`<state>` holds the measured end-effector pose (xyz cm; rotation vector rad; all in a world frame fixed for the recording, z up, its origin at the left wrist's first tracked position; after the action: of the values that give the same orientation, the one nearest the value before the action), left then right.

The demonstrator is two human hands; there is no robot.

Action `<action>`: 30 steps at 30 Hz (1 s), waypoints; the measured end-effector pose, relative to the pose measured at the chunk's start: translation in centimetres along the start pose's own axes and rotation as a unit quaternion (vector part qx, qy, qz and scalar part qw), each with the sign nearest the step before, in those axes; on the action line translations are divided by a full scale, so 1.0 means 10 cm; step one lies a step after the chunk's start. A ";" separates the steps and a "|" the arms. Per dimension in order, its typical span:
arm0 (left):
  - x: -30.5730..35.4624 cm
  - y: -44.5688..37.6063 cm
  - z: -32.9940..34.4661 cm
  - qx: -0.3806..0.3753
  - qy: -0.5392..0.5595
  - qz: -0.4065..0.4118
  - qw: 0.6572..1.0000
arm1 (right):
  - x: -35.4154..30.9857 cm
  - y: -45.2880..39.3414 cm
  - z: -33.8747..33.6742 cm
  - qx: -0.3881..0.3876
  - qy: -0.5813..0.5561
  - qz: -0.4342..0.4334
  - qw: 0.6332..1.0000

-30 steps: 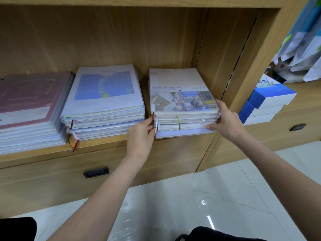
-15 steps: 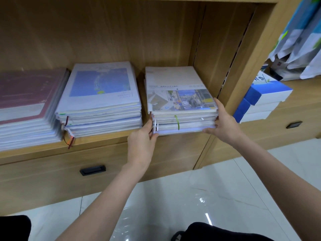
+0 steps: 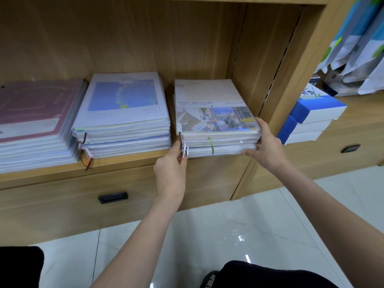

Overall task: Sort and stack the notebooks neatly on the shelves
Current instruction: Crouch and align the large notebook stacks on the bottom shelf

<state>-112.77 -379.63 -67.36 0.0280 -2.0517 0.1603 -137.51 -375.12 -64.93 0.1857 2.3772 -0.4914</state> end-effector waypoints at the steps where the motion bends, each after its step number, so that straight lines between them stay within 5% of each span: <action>1: -0.01 -0.01 0.00 -0.025 0.024 -0.008 0.999 | 0.01 0.01 0.02 -0.006 -0.004 0.005 1.000; 6: 0.02 -0.06 0.03 -0.113 0.156 -0.060 0.979 | -0.01 -0.02 0.02 0.019 -0.077 0.027 0.996; 10: 0.13 -0.10 0.11 -0.135 0.126 -0.044 0.982 | -0.01 -0.02 -0.03 0.033 -0.203 0.038 0.978; 30: 0.12 -0.08 0.19 -0.163 0.113 -0.048 0.979 | 0.00 -0.07 0.01 0.019 -0.177 0.056 0.982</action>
<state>-114.95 -380.61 -67.05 -0.0899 -1.8227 -0.2247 -137.69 -375.81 -64.77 0.2287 1.9988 -0.4731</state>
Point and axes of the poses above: each hand's wrist, its own y-axis away from the middle knuckle, its own z-axis out of the palm, x = y × z, the point moved 8 cm from there along -y, towards the middle knuckle, and after that the axes turned 13 degrees about -z, right-handed, at the moved point
